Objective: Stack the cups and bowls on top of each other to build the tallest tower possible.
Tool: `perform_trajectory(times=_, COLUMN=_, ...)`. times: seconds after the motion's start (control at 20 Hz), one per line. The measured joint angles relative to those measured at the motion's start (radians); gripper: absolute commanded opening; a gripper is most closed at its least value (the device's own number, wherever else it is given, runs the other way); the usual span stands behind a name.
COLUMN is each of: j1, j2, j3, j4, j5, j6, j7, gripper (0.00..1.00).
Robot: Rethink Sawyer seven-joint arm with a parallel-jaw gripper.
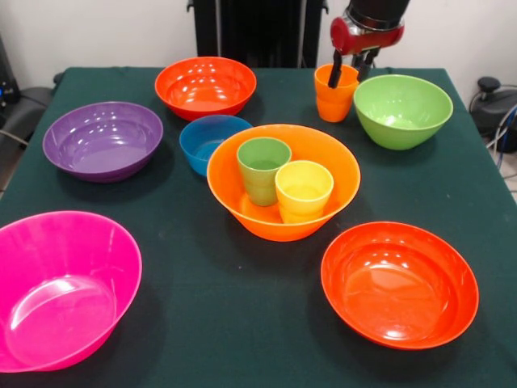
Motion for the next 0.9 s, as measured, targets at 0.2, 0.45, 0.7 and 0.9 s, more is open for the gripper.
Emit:
perform_trajectory(times=0.2, j1=0.000, j2=-0.004, j3=0.000, j4=0.000, j5=0.000, j6=0.009, j7=0.000, gripper=1.00)
perform_trajectory(times=0.45, j1=-0.001, j2=-0.047, j3=0.000, j4=0.018, j5=0.000, j6=0.013, j7=0.000, gripper=1.00)
perform_trajectory(times=0.7, j1=-0.004, j2=-0.083, j3=0.000, j4=0.037, j5=0.000, j6=0.013, j7=0.000, gripper=1.00)
perform_trajectory(times=0.9, j1=-0.004, j2=-0.105, j3=0.000, j4=0.053, j5=0.000, j6=0.013, j7=0.000, gripper=1.00)
